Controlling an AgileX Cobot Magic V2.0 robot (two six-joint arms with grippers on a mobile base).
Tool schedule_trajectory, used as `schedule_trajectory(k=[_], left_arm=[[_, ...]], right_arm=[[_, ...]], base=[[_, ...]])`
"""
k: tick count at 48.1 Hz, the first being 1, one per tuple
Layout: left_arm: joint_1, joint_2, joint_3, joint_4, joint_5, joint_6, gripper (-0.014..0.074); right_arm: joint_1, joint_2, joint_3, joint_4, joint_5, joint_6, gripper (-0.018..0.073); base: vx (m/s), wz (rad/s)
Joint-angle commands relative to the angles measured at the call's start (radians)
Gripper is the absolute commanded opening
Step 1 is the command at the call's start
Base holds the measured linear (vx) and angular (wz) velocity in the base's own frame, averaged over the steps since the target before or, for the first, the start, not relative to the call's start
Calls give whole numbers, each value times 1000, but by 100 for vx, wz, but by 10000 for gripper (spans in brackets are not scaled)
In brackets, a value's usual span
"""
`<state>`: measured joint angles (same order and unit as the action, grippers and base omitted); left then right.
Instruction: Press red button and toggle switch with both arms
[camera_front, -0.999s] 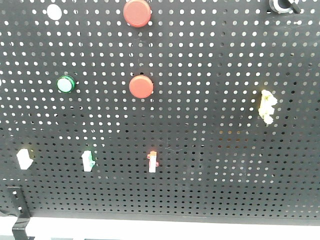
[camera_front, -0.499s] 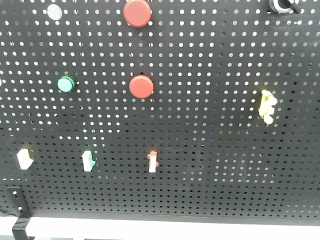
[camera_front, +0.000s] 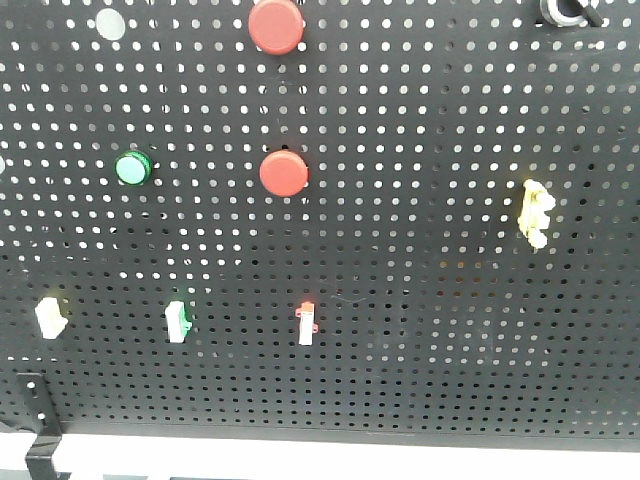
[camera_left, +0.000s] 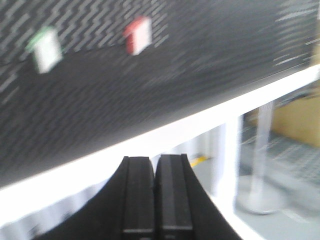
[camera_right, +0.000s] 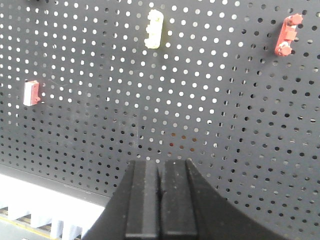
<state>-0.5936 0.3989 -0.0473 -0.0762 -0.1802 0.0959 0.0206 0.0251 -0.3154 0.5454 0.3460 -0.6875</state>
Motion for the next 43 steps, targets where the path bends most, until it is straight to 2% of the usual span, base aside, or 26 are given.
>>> schedule_trajectory(k=[1,9,14,19,43], left_arm=[[83,-70,39,-30,-102,-9,2],[260,-262,109,-39,-12,-7,2],[348,-378,109,-38,122,-7,2],[401,-430,109,-29,208,-7,2],[413,-427,108,-23,238,-9,2]], right_arm=[[-4,14,-26,13,-67,-8,-3],[-4,14,-26,13,-67,-8,-3],[-4,14,-26,13,-67,-8,-3],[-4,15,-26,13,-67,-8,-3],[-4,14,-26,13,-67,-8,-3]], base=[[0,0],[0,0],[0,0],[0,0],[0,0]])
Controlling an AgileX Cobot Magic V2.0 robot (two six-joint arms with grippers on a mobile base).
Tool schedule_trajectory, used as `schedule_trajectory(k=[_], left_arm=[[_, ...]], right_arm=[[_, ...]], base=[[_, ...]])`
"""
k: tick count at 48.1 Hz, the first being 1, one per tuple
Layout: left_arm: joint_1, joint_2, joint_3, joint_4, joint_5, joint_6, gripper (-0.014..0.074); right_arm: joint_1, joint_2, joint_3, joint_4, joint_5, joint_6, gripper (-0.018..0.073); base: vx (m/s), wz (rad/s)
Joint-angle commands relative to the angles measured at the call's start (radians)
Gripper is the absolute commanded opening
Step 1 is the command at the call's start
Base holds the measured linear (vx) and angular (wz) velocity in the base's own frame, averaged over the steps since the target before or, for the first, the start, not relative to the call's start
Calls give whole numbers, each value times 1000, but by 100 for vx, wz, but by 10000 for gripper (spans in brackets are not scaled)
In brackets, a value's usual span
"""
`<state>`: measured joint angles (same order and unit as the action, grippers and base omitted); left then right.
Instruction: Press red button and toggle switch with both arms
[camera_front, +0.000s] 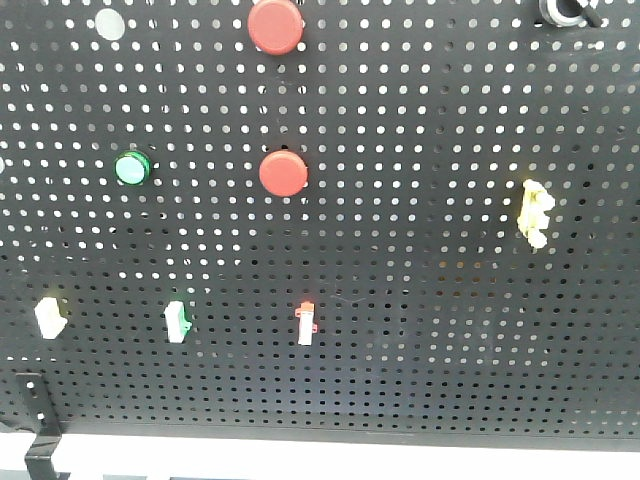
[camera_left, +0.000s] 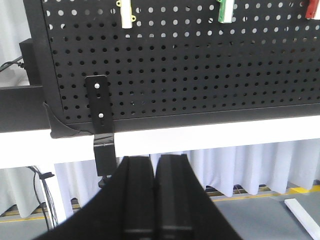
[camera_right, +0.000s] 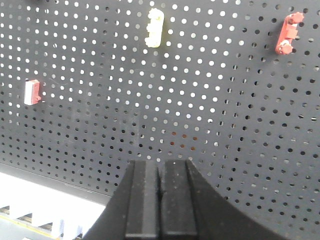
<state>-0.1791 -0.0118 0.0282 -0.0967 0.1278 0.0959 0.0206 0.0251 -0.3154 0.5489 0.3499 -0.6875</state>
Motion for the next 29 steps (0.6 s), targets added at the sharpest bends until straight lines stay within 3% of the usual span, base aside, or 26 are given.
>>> schedule_trajectory(k=[1,22,26,29], left_arm=[[-1,-17,33,-2,-70,-9,2],[-1,-17,33,-2,-70,-9,2],[-1,-17,33,-2,-70,-9,2],[-1,-17,33,-2,-70,-9,2]], right_arm=[[-4,14,-26,9,-71,-8,-3],[-4,14,-26,7,-72,-8,-3],[-4,17,-14,-60,-67,18,-3],[-4,15,5,-154,-56,142,-3]], base=[[0,0],[0,0],[0,0],[0,0]])
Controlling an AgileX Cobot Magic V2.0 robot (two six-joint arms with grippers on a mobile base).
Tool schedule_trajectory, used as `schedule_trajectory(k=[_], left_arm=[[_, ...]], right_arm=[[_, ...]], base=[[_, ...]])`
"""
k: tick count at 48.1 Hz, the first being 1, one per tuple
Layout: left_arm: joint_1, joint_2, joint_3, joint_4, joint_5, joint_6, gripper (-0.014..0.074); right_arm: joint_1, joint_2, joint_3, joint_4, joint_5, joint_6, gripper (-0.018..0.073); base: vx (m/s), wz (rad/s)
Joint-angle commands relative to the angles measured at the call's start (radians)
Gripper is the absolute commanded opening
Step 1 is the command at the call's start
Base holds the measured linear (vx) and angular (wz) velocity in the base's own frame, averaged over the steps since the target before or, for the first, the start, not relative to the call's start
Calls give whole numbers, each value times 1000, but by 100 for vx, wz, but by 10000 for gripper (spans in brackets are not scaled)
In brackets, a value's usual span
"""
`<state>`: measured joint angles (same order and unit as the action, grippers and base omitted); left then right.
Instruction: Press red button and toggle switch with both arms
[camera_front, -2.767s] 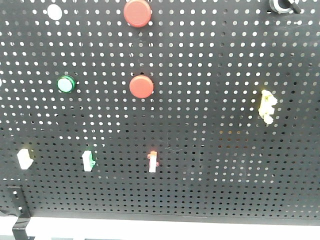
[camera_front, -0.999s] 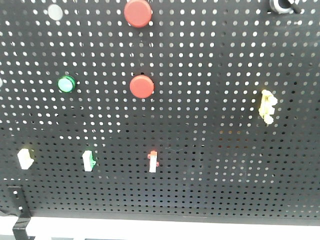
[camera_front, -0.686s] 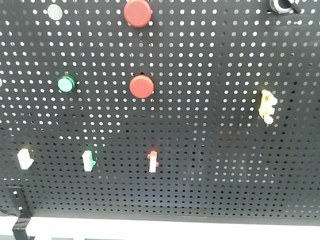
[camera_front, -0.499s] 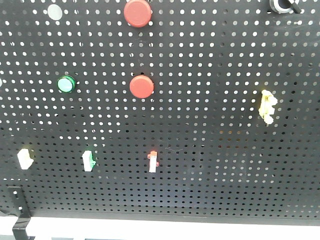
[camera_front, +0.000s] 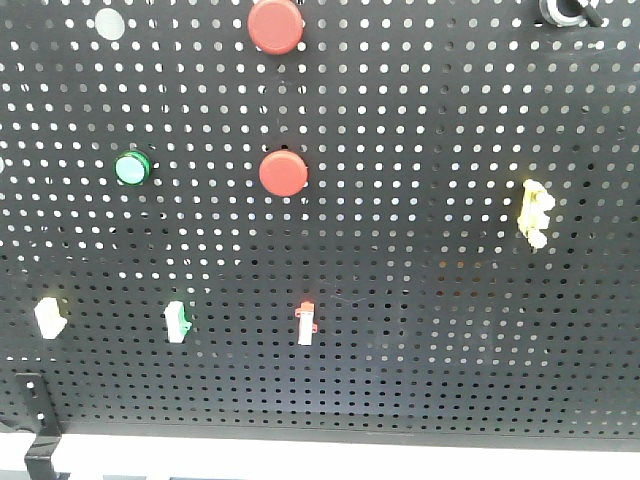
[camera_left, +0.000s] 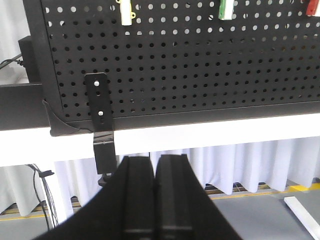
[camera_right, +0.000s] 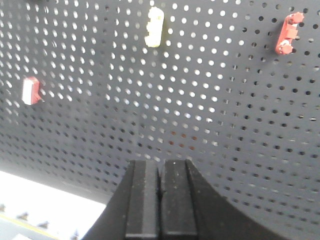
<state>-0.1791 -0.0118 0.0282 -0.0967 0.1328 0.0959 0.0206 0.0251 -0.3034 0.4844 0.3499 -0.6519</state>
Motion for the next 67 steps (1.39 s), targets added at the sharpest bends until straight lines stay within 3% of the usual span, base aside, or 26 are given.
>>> schedule_trajectory(k=[1,9,13,23,31,40,67], left_arm=[[-1,-17,33,-2,-75,-9,2],[-1,-17,33,-2,-75,-9,2],[-1,-17,33,-2,-75,-9,2],[-1,-17,33,-2,-75,-8,2],[-1,-17,33,-2,-75,-8,2],[-1,-17,33,-2,-75,-8,2],[-1,-17,33,-2,-75,-8,2]], right_arm=[[-5,13,1,-129,-55,165,-3],[-5,-17,110,-453,-89,623,-3],[-5,-40,182,-532,-140,717,-3],[-5,-52,348,-526,-320,718,-3],[-18,-52,345,-526,-306,719,-3],[-98,-52,345,-526,-305,719,-3],[-94,-52,345,-526,-305,719,-3]], base=[[0,0],[0,0],[0,0],[0,0],[0,0],[0,0],[0,0]])
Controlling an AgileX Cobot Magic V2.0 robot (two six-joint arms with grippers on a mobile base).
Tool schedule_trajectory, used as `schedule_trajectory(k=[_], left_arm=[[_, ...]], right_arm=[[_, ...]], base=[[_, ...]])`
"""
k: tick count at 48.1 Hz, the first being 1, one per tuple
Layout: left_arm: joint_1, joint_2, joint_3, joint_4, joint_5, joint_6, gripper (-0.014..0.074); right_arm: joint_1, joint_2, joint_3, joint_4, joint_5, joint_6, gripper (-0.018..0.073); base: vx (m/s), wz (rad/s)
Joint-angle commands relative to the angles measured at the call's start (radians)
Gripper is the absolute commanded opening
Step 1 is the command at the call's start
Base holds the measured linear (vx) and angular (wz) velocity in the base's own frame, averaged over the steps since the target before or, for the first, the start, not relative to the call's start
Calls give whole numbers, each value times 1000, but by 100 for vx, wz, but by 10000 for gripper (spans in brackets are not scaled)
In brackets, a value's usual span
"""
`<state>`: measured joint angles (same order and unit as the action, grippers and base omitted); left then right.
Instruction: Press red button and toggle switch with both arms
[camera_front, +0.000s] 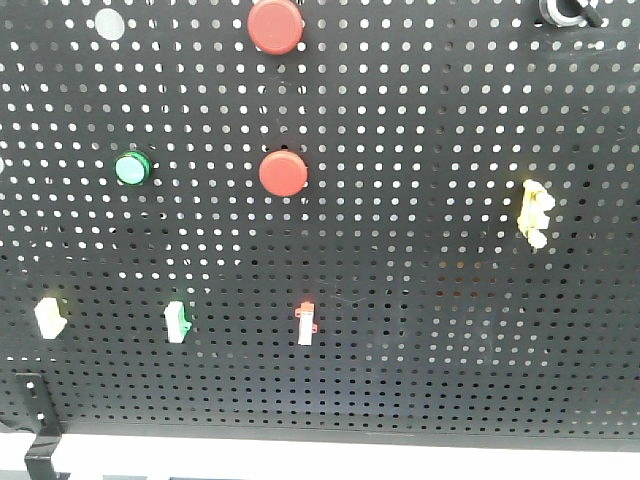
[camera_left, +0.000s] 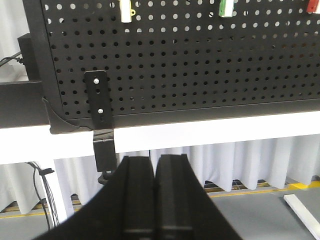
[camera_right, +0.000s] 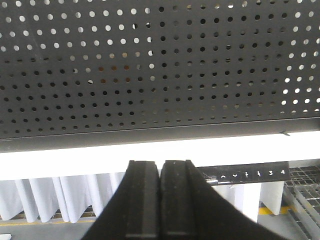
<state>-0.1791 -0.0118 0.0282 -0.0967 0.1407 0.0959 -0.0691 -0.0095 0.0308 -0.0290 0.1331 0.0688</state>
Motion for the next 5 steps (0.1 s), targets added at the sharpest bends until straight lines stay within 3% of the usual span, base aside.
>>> schedule_trajectory(k=[1,5], left_arm=[[-1,-17,33,-2,-83,-8,2],[-1,-17,33,-2,-83,-8,2]], right_arm=[[-5,-18,11,-12,-88,-1,-3],[-5,-18,11,-12,-88,-1,-3]], base=[[0,0],[0,0]])
